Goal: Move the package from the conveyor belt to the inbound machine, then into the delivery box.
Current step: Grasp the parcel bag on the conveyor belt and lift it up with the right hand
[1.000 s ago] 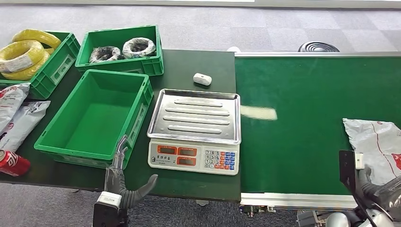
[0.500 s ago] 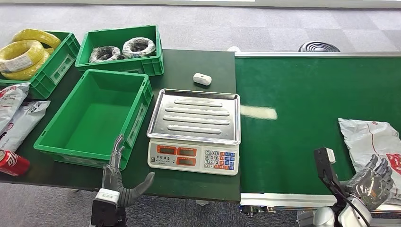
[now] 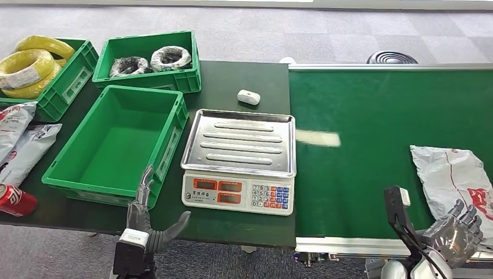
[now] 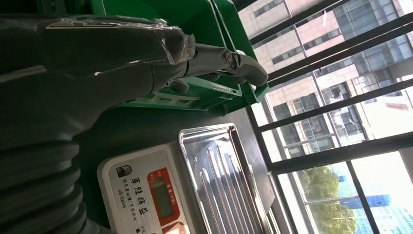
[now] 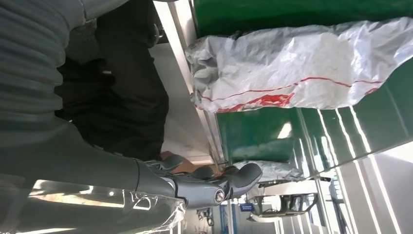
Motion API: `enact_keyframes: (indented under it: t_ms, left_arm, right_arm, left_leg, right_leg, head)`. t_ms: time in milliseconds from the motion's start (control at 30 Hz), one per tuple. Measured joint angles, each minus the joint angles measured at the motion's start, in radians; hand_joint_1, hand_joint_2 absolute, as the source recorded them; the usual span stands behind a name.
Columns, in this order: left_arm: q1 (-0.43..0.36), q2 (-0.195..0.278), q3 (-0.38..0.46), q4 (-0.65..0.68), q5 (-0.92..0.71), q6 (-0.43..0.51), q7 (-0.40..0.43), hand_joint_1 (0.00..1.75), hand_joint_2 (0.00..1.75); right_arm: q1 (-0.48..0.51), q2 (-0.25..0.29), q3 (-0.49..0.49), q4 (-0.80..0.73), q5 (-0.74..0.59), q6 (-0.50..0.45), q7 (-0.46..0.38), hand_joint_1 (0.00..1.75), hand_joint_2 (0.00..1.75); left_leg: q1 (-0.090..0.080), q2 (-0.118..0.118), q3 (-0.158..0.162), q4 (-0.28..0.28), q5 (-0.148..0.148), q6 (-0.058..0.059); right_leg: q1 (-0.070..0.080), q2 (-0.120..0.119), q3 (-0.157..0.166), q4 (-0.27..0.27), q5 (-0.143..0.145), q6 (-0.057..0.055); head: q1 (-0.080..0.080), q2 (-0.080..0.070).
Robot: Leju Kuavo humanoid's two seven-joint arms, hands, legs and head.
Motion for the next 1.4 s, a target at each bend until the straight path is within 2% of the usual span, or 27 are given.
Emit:
enact_keyframes:
  t_ms: [567,833,1033,1200,1400]
  left_arm:
    - [0.001,0.000,0.005,0.001,0.001,-0.003,0.000,0.00,1.75]
    - [0.001,-0.001,0.005,0.001,0.002,-0.007,0.001,0.00,1.75]
    - [0.000,-0.009,0.008,0.001,-0.007,-0.015,0.016,0.00,1.75]
    - [-0.004,-0.020,0.016,-0.003,-0.030,-0.033,0.034,0.00,1.75]
    - [-0.007,-0.023,0.020,-0.004,-0.036,-0.038,0.038,0.00,1.75]
  right_arm:
    - [-0.018,-0.031,-0.159,0.010,-0.033,-0.096,-0.046,0.00,1.75]
    - [-0.091,-0.086,-0.204,0.138,-0.085,-0.143,-0.103,0.00,1.75]
    - [-0.143,-0.100,-0.201,0.220,-0.097,-0.139,-0.143,0.00,1.75]
    - [-0.163,-0.073,-0.143,0.229,-0.099,-0.080,-0.174,0.00,1.75]
    - [-0.163,-0.060,-0.114,0.227,-0.092,-0.069,-0.175,0.00,1.75]
  left_leg:
    - [0.000,0.000,0.000,0.000,0.000,0.000]
    - [0.000,0.000,0.000,0.000,0.000,0.000]
    - [0.000,0.000,0.000,0.000,0.000,0.000]
    - [0.000,0.000,0.000,0.000,0.000,0.000]
    - [0.001,0.000,0.000,0.000,0.000,0.000]
  right_leg:
    - [0.000,0.000,0.000,0.000,0.000,0.000]
    - [0.000,0.000,0.000,0.000,0.000,0.000]
    - [0.000,0.000,0.001,0.000,0.000,0.000]
    - [0.001,0.000,0.001,0.000,0.000,0.000]
    - [0.001,0.000,0.001,0.000,0.000,0.000]
  head:
    - [0.000,0.000]
    - [0.000,0.000]
    - [0.000,0.000]
    - [0.000,0.000]
    - [0.000,0.000]
